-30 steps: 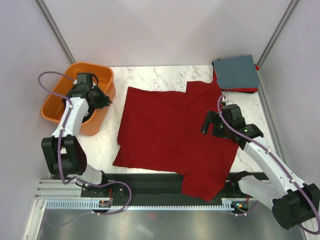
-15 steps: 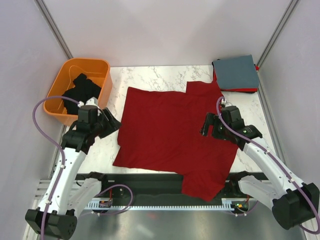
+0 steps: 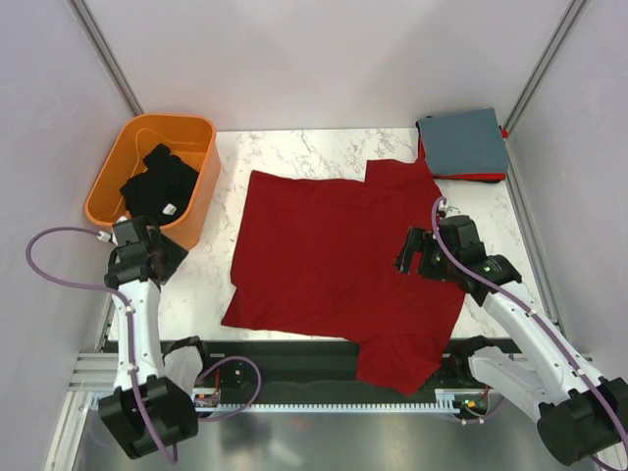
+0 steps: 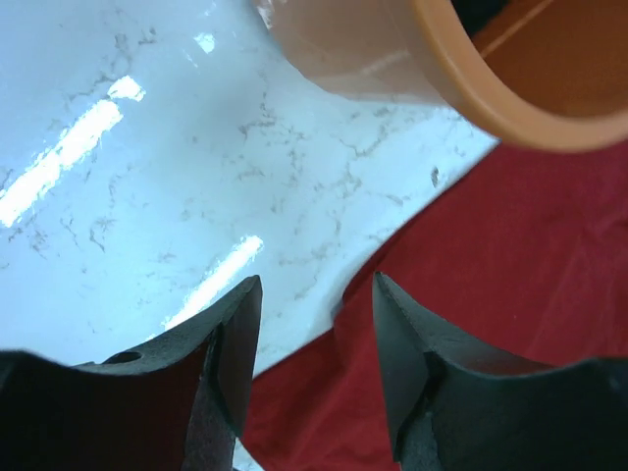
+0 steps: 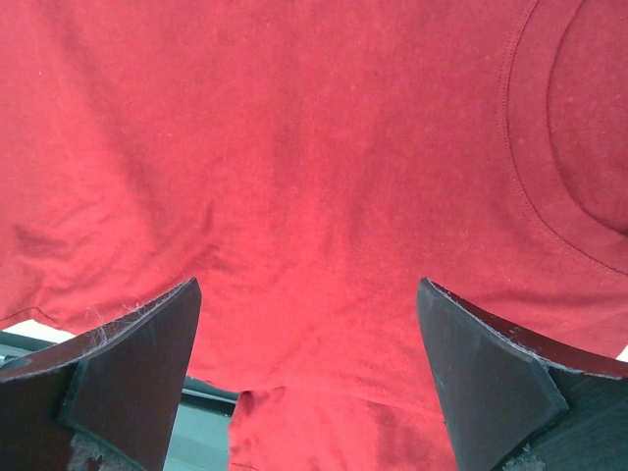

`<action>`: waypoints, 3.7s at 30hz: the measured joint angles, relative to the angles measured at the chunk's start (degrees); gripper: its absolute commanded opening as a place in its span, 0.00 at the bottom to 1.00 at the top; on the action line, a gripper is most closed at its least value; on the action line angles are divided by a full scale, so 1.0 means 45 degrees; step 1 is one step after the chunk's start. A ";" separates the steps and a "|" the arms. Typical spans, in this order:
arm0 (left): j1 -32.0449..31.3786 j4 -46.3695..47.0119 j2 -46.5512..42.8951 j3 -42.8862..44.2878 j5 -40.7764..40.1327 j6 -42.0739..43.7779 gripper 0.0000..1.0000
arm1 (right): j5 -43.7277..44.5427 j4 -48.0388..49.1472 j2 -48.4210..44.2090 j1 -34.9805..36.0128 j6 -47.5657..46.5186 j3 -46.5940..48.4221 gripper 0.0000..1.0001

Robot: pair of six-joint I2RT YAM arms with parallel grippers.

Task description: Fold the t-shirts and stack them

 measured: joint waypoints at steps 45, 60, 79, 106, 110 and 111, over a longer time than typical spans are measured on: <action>-0.7529 0.4614 1.1545 0.5717 0.1875 -0.0559 0.67 | 0.2992 0.0690 1.0894 -0.0923 -0.0578 0.6659 0.98; -0.6139 0.3303 1.6262 1.0618 0.0903 -0.0729 0.64 | 0.2701 -0.0374 1.8287 -0.1292 -0.1734 1.5271 0.98; -0.5445 0.1894 1.3070 0.9360 0.1880 -0.0690 0.70 | 0.1574 -0.0597 1.8209 -0.0039 -0.2229 1.8000 0.98; -0.4211 -0.0253 -0.2055 -0.4250 -0.1506 -0.5440 0.57 | 0.4031 -0.3167 -0.0559 0.4847 0.5095 0.0282 0.98; -0.4163 0.0019 -0.1185 -0.4852 -0.1885 -0.5814 0.55 | 0.4158 -0.3254 -0.0971 0.4896 0.5581 -0.0267 0.98; -0.4129 0.0136 -0.1069 -0.4920 -0.1948 -0.5848 0.55 | 0.4187 -0.3274 -0.0991 0.4896 0.5620 -0.0340 0.98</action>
